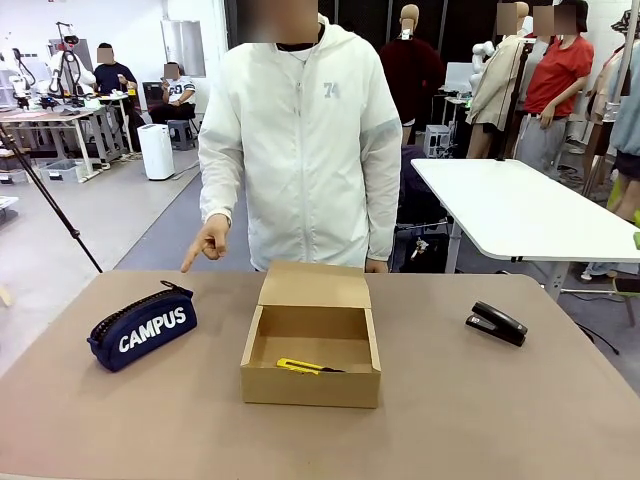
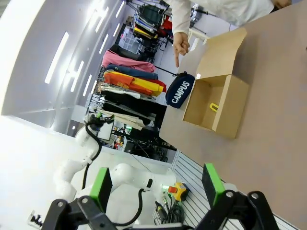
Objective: Pack the items into the box.
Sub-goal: Pick up the item indicated by the person and place it inside the Mailer Box.
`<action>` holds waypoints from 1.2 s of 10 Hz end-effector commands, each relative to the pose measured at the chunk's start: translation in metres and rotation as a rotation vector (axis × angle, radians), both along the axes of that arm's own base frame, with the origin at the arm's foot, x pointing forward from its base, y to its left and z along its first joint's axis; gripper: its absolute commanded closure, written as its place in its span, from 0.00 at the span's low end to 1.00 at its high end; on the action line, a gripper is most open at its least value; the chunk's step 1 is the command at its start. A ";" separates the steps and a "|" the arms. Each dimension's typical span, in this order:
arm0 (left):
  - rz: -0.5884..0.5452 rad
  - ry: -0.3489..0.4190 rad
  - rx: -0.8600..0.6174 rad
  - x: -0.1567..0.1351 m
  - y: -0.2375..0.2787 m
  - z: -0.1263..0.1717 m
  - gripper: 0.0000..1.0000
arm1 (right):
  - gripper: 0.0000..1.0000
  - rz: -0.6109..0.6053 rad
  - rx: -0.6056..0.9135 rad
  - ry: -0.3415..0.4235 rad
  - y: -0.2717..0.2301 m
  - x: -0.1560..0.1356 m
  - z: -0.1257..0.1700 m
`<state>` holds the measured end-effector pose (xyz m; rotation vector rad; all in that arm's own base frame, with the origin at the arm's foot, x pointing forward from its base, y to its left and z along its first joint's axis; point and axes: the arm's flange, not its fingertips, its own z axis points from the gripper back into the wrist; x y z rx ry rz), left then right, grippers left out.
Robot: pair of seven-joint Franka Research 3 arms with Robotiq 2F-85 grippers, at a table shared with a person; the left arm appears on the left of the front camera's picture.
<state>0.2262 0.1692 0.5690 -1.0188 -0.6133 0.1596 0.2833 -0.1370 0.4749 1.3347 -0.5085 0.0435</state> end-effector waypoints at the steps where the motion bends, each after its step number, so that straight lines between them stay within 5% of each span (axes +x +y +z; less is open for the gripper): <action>1: -0.249 0.078 0.313 0.051 -0.055 0.042 0.00 | 0.00 0.009 -0.004 -0.005 -0.001 0.000 0.004; 4: -0.370 0.309 0.781 0.132 -0.172 0.047 0.00 | 0.00 0.009 -0.004 -0.005 -0.001 0.000 0.004; 7: -0.158 0.461 1.183 0.174 -0.233 -0.001 0.00 | 0.00 0.009 -0.004 -0.005 -0.001 0.000 0.004; 9: -0.055 0.473 1.181 0.183 -0.235 -0.046 0.00 | 0.00 0.009 -0.004 -0.005 -0.001 0.000 0.004; 11: -0.045 0.370 1.023 0.177 -0.237 -0.048 0.00 | 0.00 0.009 -0.004 -0.005 -0.001 0.000 0.004; 12: -0.068 0.442 1.185 0.189 -0.236 -0.050 0.00 | 0.00 0.009 -0.004 -0.005 -0.001 0.000 0.004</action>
